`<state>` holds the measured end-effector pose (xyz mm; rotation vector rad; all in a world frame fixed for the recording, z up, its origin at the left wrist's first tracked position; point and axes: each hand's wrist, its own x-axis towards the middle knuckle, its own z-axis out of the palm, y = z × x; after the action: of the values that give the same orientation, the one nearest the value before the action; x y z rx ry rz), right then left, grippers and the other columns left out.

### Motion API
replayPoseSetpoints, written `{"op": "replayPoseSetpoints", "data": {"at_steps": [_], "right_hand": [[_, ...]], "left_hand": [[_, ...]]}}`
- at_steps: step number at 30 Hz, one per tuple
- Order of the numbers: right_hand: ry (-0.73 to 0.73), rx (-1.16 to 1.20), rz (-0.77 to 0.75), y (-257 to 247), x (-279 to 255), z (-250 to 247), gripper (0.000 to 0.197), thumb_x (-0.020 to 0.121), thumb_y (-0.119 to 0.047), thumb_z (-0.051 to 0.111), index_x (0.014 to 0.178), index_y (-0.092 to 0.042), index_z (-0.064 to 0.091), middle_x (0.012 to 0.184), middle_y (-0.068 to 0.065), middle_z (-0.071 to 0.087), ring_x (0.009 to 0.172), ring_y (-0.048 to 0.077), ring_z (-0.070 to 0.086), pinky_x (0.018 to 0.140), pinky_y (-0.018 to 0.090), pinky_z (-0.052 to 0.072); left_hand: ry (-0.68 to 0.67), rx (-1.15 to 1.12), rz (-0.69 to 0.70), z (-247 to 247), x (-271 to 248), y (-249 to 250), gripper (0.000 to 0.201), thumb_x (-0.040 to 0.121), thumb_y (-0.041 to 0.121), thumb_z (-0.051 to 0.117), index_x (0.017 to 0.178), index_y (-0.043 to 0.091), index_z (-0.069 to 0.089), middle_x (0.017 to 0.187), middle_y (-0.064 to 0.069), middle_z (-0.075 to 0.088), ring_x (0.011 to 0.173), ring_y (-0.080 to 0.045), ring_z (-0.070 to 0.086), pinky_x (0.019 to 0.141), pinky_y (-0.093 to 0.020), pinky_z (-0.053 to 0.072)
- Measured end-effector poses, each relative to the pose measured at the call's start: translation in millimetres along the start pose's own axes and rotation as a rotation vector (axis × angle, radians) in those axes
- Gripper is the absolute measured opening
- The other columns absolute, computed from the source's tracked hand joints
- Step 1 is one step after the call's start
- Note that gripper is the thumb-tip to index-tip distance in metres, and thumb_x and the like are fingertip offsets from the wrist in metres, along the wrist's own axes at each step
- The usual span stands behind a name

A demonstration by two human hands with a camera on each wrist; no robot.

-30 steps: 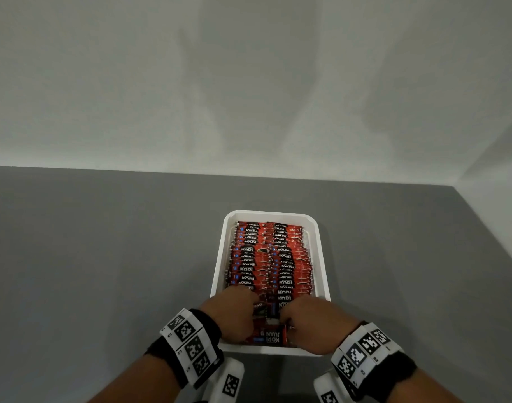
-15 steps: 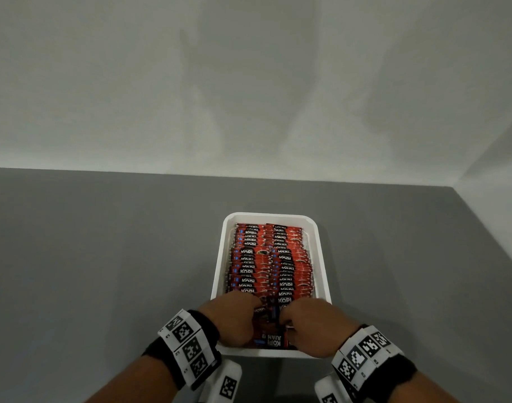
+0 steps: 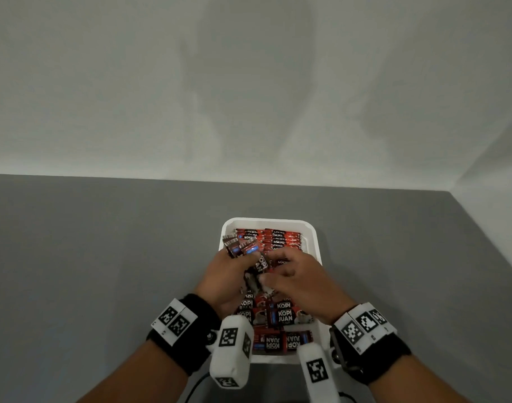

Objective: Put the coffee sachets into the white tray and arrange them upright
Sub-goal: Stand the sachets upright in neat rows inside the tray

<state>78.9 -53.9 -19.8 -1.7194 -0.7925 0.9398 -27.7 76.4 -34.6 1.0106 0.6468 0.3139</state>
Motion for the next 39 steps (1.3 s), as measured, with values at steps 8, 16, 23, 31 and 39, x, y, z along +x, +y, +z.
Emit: {"op": "replayPoseSetpoints", "data": {"at_steps": [8, 16, 23, 31, 39], "right_hand": [[0.285, 0.058, -0.052, 2.6, 17.3, -7.9, 0.017, 0.085, -0.008, 0.076, 0.097, -0.018, 0.07, 0.088, 0.005, 0.076, 0.074, 0.028, 0.072, 0.076, 0.049, 0.062], [0.289, 0.285, -0.052, -2.8, 17.0, -12.2, 0.031, 0.086, 0.004, 0.072, 0.109, -0.014, 0.062, 0.095, 0.008, 0.077, 0.071, 0.019, 0.065, 0.071, 0.036, 0.056], [0.154, -0.309, -0.035, 6.8, 17.5, -25.3, 0.023, 0.079, -0.015, 0.082, 0.086, -0.028, 0.064, 0.086, -0.002, 0.074, 0.075, 0.01, 0.066, 0.069, 0.029, 0.055], [-0.205, -0.706, 0.037, 42.7, 25.3, 17.8, 0.016, 0.076, -0.022, 0.084, 0.081, -0.026, 0.069, 0.089, -0.014, 0.066, 0.082, 0.003, 0.061, 0.071, 0.018, 0.047], [-0.262, -0.965, 0.005, 35.4, 31.2, 30.8, 0.017, 0.083, -0.024, 0.077, 0.086, -0.011, 0.066, 0.093, 0.004, 0.069, 0.089, 0.024, 0.067, 0.08, 0.034, 0.056]], "left_hand": [[0.086, 0.007, 0.01, 0.9, -1.0, 5.7, 0.014, 0.102, 0.009, 0.054, 0.101, 0.002, 0.066, 0.067, -0.006, 0.065, 0.048, -0.012, 0.06, 0.045, -0.023, 0.048], [0.087, 0.145, 0.002, -5.7, -1.2, 6.0, 0.009, 0.089, 0.001, 0.066, 0.083, 0.007, 0.068, 0.086, -0.017, 0.072, 0.075, -0.029, 0.07, 0.071, -0.045, 0.059], [0.156, 0.178, 0.098, -9.2, -2.1, 13.6, 0.012, 0.093, -0.004, 0.057, 0.083, 0.0, 0.062, 0.066, -0.009, 0.063, 0.061, -0.022, 0.061, 0.059, -0.028, 0.053], [0.279, -0.037, -0.086, -19.0, -1.1, 11.6, 0.039, 0.082, -0.011, 0.036, 0.105, -0.001, 0.066, 0.079, -0.014, 0.066, 0.062, -0.023, 0.058, 0.061, -0.033, 0.054], [0.208, -0.199, -0.092, -26.7, -1.1, 1.9, 0.017, 0.094, -0.01, 0.049, 0.089, 0.004, 0.058, 0.074, -0.017, 0.059, 0.063, -0.026, 0.063, 0.067, -0.038, 0.061]]}}
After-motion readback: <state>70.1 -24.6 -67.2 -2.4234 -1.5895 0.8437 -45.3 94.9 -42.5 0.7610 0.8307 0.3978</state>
